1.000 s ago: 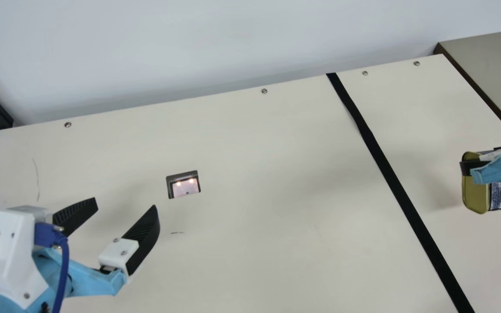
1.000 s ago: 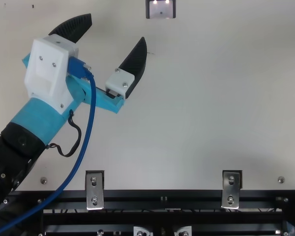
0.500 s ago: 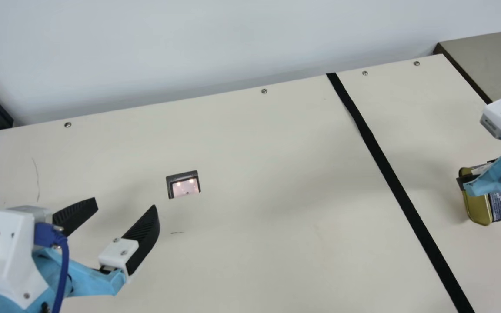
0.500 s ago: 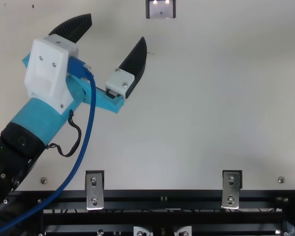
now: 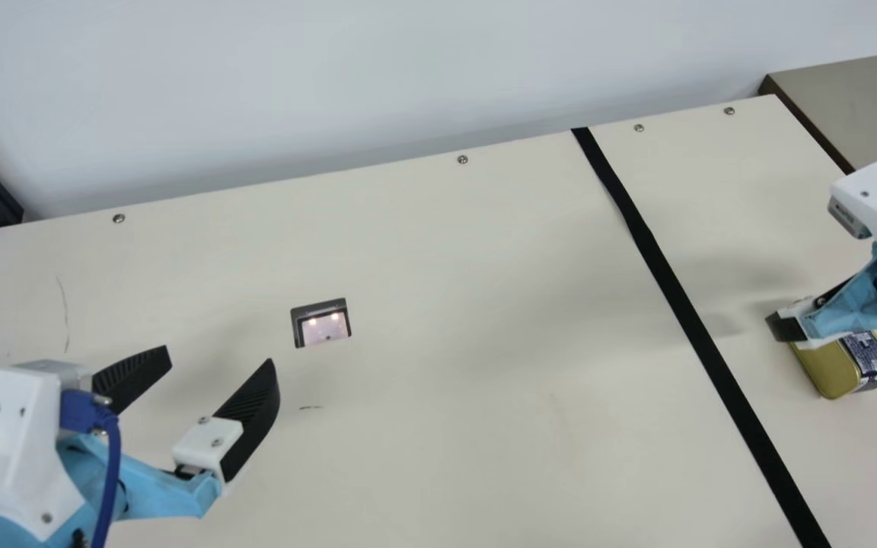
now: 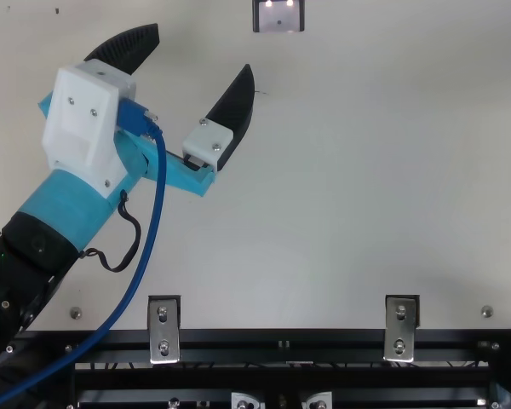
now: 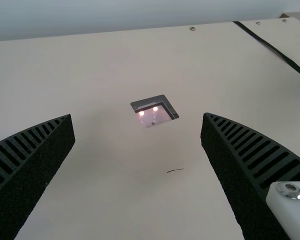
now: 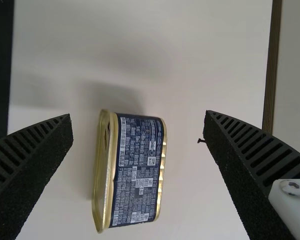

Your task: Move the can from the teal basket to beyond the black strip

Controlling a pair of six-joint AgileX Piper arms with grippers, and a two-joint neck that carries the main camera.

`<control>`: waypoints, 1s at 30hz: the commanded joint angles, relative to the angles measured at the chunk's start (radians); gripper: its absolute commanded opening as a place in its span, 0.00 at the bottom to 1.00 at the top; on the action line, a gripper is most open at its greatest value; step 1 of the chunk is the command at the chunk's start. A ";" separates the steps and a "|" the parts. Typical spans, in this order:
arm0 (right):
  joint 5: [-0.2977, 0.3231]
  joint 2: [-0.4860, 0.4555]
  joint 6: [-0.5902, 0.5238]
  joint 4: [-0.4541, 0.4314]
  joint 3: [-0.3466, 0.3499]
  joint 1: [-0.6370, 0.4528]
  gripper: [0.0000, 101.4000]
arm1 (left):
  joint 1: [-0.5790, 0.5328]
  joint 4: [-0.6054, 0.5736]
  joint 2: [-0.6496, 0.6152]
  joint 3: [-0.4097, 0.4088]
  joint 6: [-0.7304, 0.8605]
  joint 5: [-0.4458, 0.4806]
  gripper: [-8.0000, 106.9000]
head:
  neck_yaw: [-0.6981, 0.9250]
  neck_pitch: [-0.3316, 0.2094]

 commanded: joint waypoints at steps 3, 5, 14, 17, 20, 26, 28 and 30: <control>0.034 -0.054 -0.042 0.110 -0.018 0.014 1.00 | 0.000 0.000 0.000 0.000 0.000 0.000 0.85 | -0.011 -0.002; 0.049 -0.081 -0.059 0.161 -0.029 0.024 1.00 | 0.000 0.000 0.000 0.000 0.000 0.000 0.85 | -0.011 -0.002; 0.064 -0.177 -0.072 0.319 -0.054 0.113 1.00 | 0.000 0.000 0.000 0.000 0.000 0.000 0.85 | 0.016 -0.007; 0.050 -0.201 -0.054 0.347 -0.052 0.162 1.00 | 0.000 0.000 0.000 0.000 0.000 0.000 0.85 | 0.062 -0.017; 0.028 -0.219 -0.027 0.364 -0.046 0.218 1.00 | 0.000 0.000 0.000 0.000 0.000 0.000 0.85 | 0.122 -0.029; -0.026 -0.239 0.030 0.404 -0.033 0.340 1.00 | 0.000 0.000 0.000 0.000 0.000 0.000 0.85 | 0.240 -0.058; -0.046 -0.243 0.048 0.417 -0.030 0.380 1.00 | 0.000 0.000 0.000 0.000 0.000 0.000 0.85 | 0.278 -0.067; -0.065 -0.245 0.066 0.425 -0.026 0.419 1.00 | 0.000 0.000 0.000 0.000 0.000 0.000 0.85 | 0.313 -0.071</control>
